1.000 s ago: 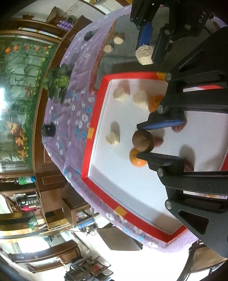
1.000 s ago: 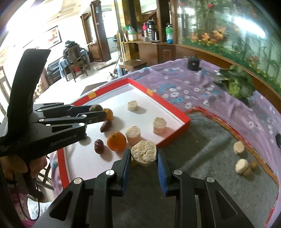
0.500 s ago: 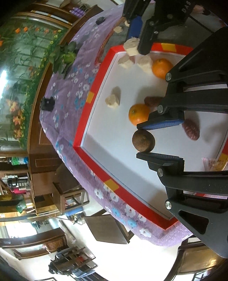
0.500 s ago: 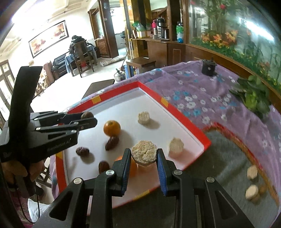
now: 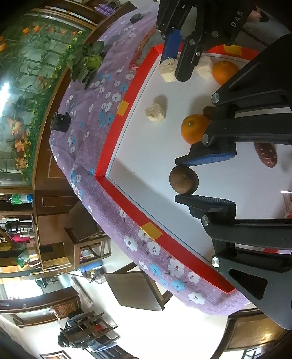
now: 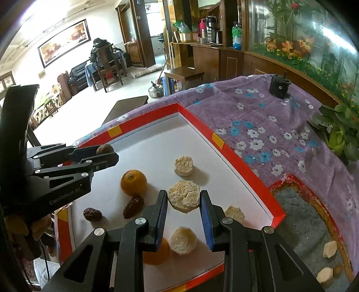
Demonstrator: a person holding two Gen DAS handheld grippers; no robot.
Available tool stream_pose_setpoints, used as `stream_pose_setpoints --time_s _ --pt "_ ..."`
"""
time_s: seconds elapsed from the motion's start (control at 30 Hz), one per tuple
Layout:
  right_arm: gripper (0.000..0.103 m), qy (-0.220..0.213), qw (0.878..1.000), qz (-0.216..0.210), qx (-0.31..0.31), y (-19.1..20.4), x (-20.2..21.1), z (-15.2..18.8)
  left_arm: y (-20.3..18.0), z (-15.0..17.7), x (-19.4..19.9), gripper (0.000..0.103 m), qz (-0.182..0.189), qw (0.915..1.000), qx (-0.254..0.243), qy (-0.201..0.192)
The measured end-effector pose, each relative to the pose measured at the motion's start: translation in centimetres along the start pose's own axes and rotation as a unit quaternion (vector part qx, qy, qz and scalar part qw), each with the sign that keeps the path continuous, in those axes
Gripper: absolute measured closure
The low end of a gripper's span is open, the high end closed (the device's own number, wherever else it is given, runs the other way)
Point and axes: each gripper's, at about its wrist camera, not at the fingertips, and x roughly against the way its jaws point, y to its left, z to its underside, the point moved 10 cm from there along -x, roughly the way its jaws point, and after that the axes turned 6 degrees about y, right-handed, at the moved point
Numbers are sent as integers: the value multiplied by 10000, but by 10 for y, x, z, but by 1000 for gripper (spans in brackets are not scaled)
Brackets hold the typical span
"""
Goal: Organize fruits
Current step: 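Carry the nut and cream chunk into the tray and open both grippers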
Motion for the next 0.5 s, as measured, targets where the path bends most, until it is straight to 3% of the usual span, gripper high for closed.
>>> stream_pose_setpoints --time_s 0.5 --pt "75 289 9993 -172 -164 -8 -34 -2 -5 -12 -24 78 -135 9994 -84 291"
